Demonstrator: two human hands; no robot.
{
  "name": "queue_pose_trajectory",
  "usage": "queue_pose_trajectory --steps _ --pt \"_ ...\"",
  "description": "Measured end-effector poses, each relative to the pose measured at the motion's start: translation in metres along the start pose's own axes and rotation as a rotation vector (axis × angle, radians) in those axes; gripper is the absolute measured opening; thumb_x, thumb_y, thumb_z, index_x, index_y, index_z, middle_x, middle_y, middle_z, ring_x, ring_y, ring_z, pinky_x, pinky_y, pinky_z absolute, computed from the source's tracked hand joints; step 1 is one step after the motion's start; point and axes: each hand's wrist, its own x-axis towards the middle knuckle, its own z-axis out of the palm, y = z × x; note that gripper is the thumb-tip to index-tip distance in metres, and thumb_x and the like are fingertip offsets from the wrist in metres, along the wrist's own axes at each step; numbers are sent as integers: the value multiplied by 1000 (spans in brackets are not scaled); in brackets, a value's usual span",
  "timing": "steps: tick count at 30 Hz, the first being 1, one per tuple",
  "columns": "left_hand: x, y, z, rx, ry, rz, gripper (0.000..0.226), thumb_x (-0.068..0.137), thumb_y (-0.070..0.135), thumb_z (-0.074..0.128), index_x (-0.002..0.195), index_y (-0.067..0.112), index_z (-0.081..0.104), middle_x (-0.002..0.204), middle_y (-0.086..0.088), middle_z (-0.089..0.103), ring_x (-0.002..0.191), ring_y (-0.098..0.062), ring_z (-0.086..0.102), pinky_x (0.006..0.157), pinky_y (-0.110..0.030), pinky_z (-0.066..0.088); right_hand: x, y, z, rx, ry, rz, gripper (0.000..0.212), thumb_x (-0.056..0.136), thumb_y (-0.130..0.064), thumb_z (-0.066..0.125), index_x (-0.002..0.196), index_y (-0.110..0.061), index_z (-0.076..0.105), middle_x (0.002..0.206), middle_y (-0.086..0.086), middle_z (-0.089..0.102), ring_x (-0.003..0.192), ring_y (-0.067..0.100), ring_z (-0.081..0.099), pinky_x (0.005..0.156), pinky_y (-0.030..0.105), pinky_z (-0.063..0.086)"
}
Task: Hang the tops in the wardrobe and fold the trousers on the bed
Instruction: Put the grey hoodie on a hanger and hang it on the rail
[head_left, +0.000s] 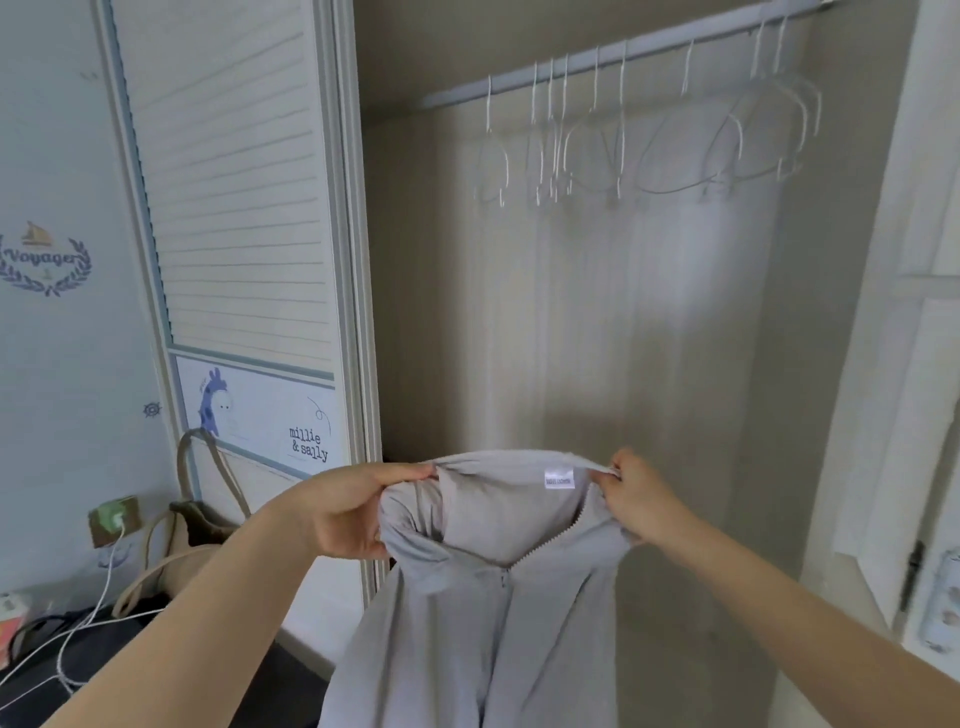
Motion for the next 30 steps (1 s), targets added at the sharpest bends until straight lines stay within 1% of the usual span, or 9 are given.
queue_pose_trajectory --steps 4,9,12,14,17,21,23,28,30 --pt "37 36 -6 -174 100 209 48 81 30 66 122 4 64 120 -16 66 103 -29 62 94 -41 44 38 -3 7 -45 38 -41 25 96 -32 52 81 -15 40 72 3 48 62 24 51 57 33 46" --pt "77 69 12 -296 231 371 35 96 25 57 122 2 63 118 -17 68 98 -28 66 74 -37 53 70 -9 11 -130 37 -95 28 91 -41 56 78 -19 45 68 1 55 59 18 53 55 29 41" --pt "101 85 17 -300 248 398 32 95 24 60 117 2 66 113 -16 70 99 -28 67 76 -37 54 84 -10 6 -153 35 -88 30 92 -38 58 73 -20 43 64 -2 51 55 14 47 49 25 34" --pt "118 98 22 -310 239 399 31 93 23 64 114 1 67 112 -16 71 100 -28 67 80 -38 54 92 -10 1 -170 13 -60 28 91 -37 59 74 -20 46 66 -2 52 60 15 51 49 25 39" --pt "139 120 29 -302 201 407 28 92 22 66 110 1 68 108 -16 71 99 -29 67 81 -39 53 99 -13 -8 -80 -24 37 24 88 -36 62 91 -13 59 78 2 59 71 22 64 55 36 58" --pt "164 155 37 -288 146 424 23 89 20 69 104 2 69 101 -16 71 91 -28 68 71 -37 53 106 -22 -30 -88 11 130 29 89 -35 59 108 -13 56 78 6 64 57 26 68 47 32 57" --pt "174 173 39 -276 93 425 16 89 17 69 97 4 68 95 -15 70 83 -27 67 65 -36 51 113 -32 -47 -134 85 127 27 88 -35 56 106 -15 54 80 11 68 61 30 69 48 29 52" --pt "195 213 48 -234 -13 457 16 89 17 68 99 5 68 92 -15 69 77 -26 66 65 -35 53 131 -91 -109 -486 424 -51 26 90 -38 50 94 -17 65 102 12 68 98 33 61 80 32 49" --pt "204 226 50 -227 -55 478 20 89 19 69 100 2 69 93 -16 71 77 -27 67 66 -35 54 135 -118 -133 -474 595 -121 24 91 -31 48 91 -14 65 95 12 68 95 36 59 81 36 51"
